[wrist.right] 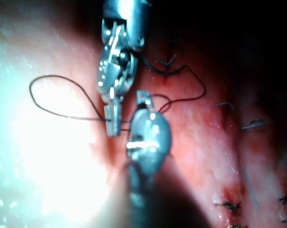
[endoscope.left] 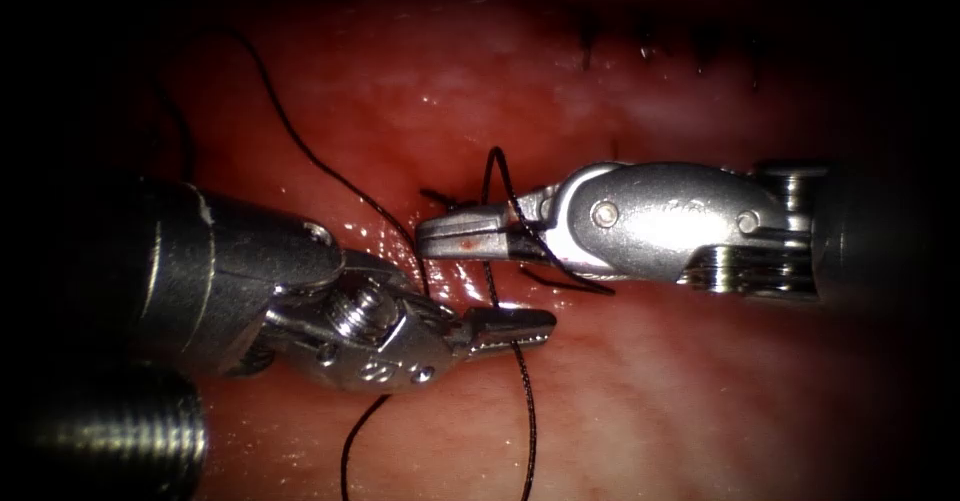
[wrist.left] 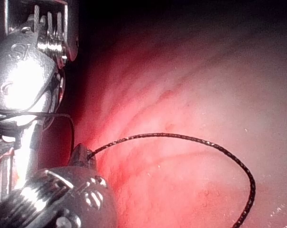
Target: Wound Closure
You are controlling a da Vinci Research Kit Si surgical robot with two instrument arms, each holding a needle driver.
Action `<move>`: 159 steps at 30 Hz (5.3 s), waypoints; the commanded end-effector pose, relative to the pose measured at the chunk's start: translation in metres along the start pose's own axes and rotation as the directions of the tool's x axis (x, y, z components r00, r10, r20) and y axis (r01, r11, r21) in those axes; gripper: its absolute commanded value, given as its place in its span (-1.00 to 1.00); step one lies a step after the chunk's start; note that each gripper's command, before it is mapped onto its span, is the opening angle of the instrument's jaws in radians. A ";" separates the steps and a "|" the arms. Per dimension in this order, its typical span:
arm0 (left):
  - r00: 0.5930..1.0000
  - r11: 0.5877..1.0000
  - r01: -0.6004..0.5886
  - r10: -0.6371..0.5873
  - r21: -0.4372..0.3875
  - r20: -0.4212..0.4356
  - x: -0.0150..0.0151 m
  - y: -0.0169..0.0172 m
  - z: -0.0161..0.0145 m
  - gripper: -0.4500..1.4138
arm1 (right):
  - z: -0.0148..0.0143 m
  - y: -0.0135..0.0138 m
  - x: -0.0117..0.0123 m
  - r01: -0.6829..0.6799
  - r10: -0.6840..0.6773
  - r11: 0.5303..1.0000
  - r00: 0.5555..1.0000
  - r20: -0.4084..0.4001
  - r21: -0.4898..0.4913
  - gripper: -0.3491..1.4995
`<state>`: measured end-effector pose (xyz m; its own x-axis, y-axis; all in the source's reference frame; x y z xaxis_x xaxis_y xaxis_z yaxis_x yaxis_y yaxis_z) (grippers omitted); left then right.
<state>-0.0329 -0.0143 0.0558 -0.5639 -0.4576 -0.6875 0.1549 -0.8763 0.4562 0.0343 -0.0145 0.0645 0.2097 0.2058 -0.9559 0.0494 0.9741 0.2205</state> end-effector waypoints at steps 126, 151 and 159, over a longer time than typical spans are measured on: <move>0.989 0.995 -0.040 0.027 -0.090 -0.144 -0.0008 0.0014 -0.0019 -1.00 | -0.0042 -0.0032 -0.0119 -0.554 0.431 0.697 0.831 -0.350 -0.456 -0.04; 0.990 0.996 -0.015 0.003 -0.085 -0.141 0.0001 -0.0012 0.0011 -1.00 | -0.0070 -0.0028 -0.0150 -0.633 0.521 0.523 0.767 -0.374 -0.571 0.15; 0.990 0.996 -0.010 -0.002 -0.086 -0.141 0.0001 -0.0018 0.0013 -1.00 | -0.0075 -0.0018 -0.0151 -0.652 0.517 0.485 0.751 -0.410 -0.583 0.20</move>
<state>-0.0337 -0.0125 0.0552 -0.4459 -0.4715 -0.7609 0.2294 -0.8818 0.4120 0.0229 -0.0184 0.0767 -0.2214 0.6970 -0.6820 -0.6842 0.3873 0.6180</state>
